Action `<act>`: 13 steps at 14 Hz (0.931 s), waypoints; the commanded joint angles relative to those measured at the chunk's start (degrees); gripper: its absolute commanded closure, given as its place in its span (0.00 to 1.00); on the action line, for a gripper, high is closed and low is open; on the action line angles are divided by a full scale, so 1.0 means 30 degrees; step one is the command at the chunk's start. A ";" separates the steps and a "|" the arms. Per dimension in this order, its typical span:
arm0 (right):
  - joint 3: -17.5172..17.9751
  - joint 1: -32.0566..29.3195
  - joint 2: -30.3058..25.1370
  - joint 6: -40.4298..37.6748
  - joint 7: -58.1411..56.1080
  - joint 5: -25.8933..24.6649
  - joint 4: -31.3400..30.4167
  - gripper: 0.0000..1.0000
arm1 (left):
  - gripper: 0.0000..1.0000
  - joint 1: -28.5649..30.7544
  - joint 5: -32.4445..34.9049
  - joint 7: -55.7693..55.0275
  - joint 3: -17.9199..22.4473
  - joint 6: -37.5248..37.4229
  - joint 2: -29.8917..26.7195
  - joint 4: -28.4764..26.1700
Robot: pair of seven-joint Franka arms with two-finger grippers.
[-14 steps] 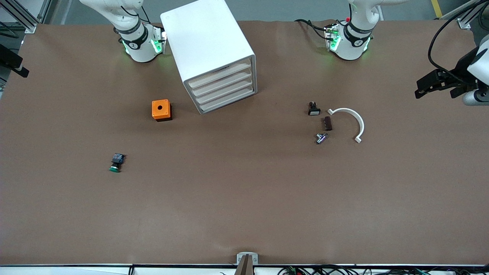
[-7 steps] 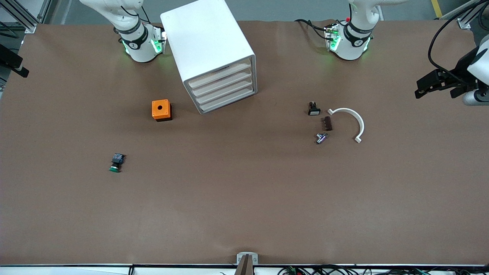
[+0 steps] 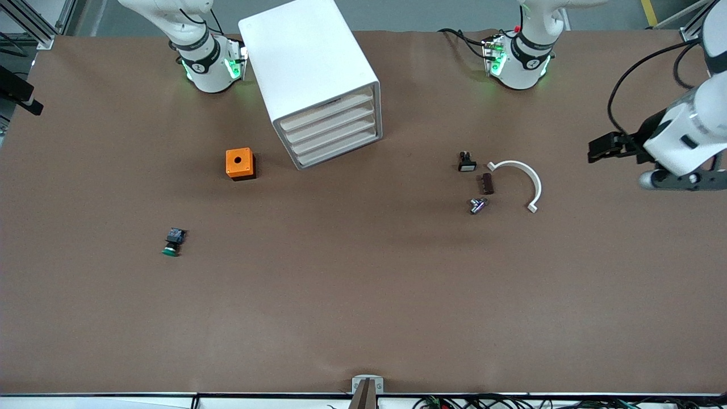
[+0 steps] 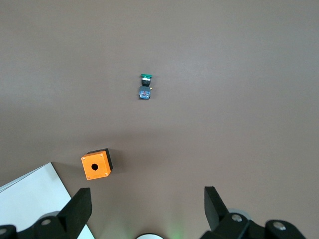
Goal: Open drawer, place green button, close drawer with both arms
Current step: 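Move the left gripper toward the white cabinet's drawer handle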
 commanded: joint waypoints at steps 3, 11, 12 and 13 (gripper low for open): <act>0.0011 -0.0080 -0.0284 0.0004 0.0133 0.0159 -0.0158 0.00 | 0.00 -0.0533 -0.2051 -0.0370 -0.0244 -0.0037 0.2176 0.0464; 0.0011 -0.0109 -0.0284 0.0033 0.0133 0.0159 -0.0158 0.00 | 0.00 -0.2757 -0.4632 -0.4784 -0.0244 0.0987 0.4843 0.0728; 0.0011 -0.0109 -0.0284 0.0033 0.0133 0.0159 -0.0158 0.00 | 0.00 -0.3225 -0.4663 -0.5635 -0.0244 0.1134 0.5107 0.0757; 0.0011 -0.0109 -0.0284 0.0004 0.0133 0.0159 -0.0158 0.00 | 0.00 -0.3839 -0.4663 -0.6774 -0.0244 0.1513 0.5371 0.0757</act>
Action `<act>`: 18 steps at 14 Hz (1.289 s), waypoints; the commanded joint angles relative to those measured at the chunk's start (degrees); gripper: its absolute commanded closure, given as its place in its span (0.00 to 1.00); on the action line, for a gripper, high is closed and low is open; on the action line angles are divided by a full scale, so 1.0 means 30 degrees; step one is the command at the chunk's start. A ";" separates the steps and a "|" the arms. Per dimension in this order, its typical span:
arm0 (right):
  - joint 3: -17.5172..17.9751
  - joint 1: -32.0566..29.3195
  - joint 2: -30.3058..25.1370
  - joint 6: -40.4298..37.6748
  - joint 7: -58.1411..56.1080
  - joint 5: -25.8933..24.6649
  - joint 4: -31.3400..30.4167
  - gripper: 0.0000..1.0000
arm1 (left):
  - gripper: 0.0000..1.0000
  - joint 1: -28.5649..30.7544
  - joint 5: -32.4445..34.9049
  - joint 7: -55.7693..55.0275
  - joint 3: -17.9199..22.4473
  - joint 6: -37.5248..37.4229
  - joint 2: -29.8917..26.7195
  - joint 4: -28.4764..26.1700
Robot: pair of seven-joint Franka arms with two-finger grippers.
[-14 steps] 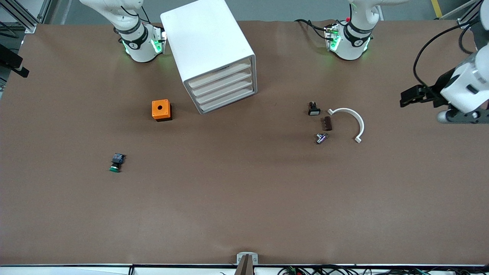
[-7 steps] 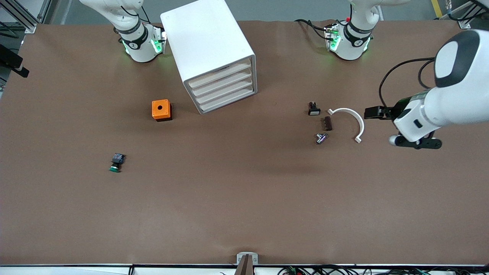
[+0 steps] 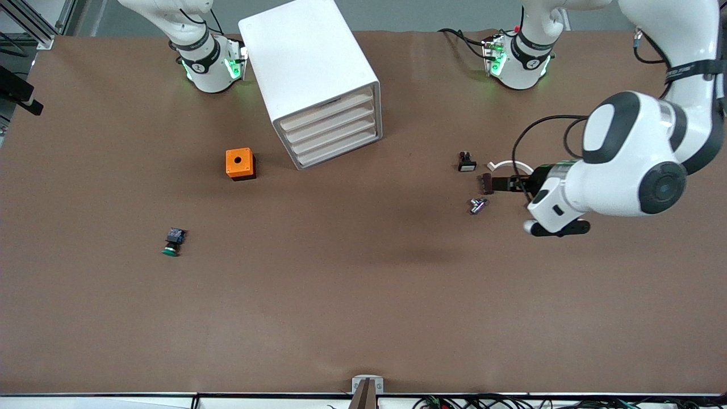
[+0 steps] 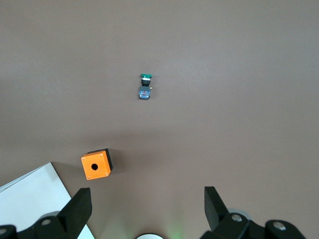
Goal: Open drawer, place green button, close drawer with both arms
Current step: 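Move the left gripper toward the white cabinet's drawer handle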
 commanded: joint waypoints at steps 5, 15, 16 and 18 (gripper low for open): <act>0.0025 -0.0108 -0.0284 0.0004 0.0133 0.0159 -0.0148 0.00 | 0.00 -0.3220 -0.0288 -0.7083 0.0021 0.1729 0.2150 0.1308; -0.0004 -0.0138 -0.0284 0.0150 0.0133 0.0159 -0.0148 0.00 | 0.00 -0.6619 -0.0317 -1.7392 0.0021 0.3450 0.5402 0.2776; -0.0004 -0.0138 -0.0284 0.0150 0.0133 0.0159 -0.0148 0.00 | 0.00 -0.6884 -0.0317 -1.8683 -0.0008 0.4124 0.5754 0.2777; -0.0004 -0.0138 -0.0284 0.0179 0.0133 0.0159 -0.0148 0.00 | 0.00 -0.7352 -0.0520 -2.0359 -0.0009 0.4832 0.6282 0.3038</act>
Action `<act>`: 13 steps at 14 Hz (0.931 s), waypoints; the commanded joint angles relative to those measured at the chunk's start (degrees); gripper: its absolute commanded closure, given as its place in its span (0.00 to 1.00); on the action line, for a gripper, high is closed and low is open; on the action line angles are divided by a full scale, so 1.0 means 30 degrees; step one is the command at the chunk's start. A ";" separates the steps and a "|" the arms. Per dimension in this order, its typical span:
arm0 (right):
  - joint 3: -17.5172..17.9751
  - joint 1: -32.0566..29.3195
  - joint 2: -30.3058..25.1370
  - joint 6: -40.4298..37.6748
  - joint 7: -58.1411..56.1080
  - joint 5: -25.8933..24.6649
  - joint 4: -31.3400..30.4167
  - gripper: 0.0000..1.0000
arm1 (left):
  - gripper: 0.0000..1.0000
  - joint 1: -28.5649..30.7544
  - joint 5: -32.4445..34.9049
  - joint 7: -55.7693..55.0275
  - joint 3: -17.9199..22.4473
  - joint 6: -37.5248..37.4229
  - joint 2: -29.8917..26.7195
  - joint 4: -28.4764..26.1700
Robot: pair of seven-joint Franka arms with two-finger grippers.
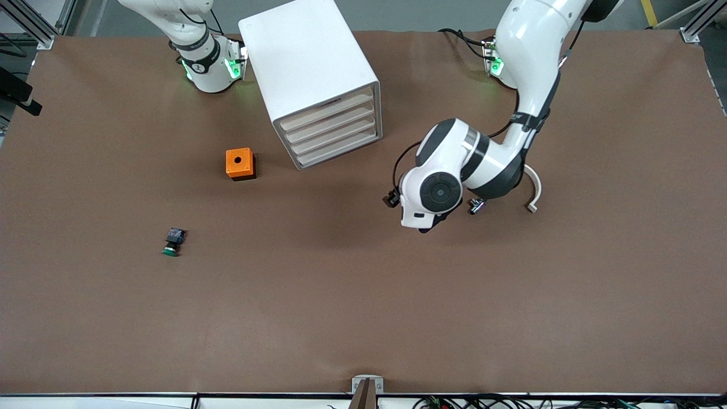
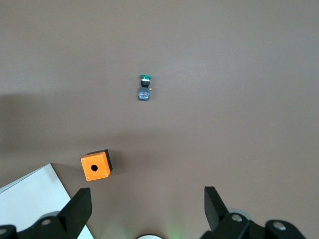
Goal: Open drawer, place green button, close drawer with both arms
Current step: 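Move the left gripper toward the white cabinet's drawer handle, then grasp the drawer handle with the left gripper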
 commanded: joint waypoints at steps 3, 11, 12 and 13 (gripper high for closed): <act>0.0041 -0.0130 -0.0284 0.0067 0.0133 0.0159 -0.0149 0.00 | 0.00 -0.0603 -0.2371 -0.2950 0.0126 0.0318 0.1342 0.1267; 0.0041 -0.0130 -0.0284 0.0096 0.0133 0.0159 -0.0149 0.00 | 0.00 -0.0340 -0.7668 -0.9985 0.0214 -0.0034 0.2837 0.2204; 0.0041 -0.0130 -0.0284 0.0096 0.0133 0.0159 -0.0149 0.00 | 0.00 -0.0311 -0.8694 -1.0043 0.0244 -0.0034 0.3012 0.2175; 0.0041 -0.0130 -0.0284 0.0096 0.0133 0.0159 -0.0149 0.00 | 0.00 -0.0311 -0.9517 -1.0450 0.0244 -0.0034 0.3245 0.2175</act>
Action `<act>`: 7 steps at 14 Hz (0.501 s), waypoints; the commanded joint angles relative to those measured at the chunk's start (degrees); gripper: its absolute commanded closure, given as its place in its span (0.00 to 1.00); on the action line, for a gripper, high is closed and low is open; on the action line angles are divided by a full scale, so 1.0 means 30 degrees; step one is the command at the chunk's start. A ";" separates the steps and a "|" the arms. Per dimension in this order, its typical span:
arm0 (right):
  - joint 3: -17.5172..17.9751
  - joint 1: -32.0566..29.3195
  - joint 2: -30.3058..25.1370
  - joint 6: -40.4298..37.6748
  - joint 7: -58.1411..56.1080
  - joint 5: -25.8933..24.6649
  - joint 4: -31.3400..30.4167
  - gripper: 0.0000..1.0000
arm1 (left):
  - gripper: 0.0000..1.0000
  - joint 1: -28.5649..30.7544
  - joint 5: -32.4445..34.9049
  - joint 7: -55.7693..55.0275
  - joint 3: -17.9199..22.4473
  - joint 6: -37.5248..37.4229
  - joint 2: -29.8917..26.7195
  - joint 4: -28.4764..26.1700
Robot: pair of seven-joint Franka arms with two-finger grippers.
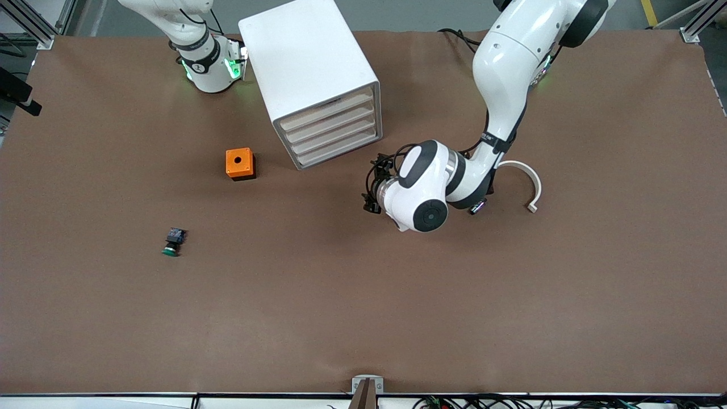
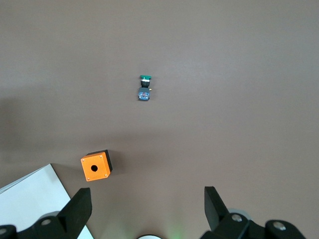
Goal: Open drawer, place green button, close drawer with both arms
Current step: 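Grasp the drawer handle with the left gripper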
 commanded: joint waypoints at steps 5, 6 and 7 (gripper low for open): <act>0.0045 -0.0130 -0.0226 0.0425 0.0162 0.0158 -0.0032 0.00 | 0.00 0.0013 -0.4588 -0.2464 -0.0049 -0.1151 0.2559 0.0599; 0.0045 -0.0130 -0.0226 0.0426 0.0162 0.0158 -0.0032 0.00 | 0.00 0.0013 -0.5203 -0.2873 -0.0050 -0.1879 0.3055 0.0599; 0.0045 -0.0130 -0.0226 0.0426 0.0162 0.0158 -0.0003 0.00 | 0.00 0.0013 -0.6137 -0.3167 -0.0050 -0.2844 0.3437 0.0570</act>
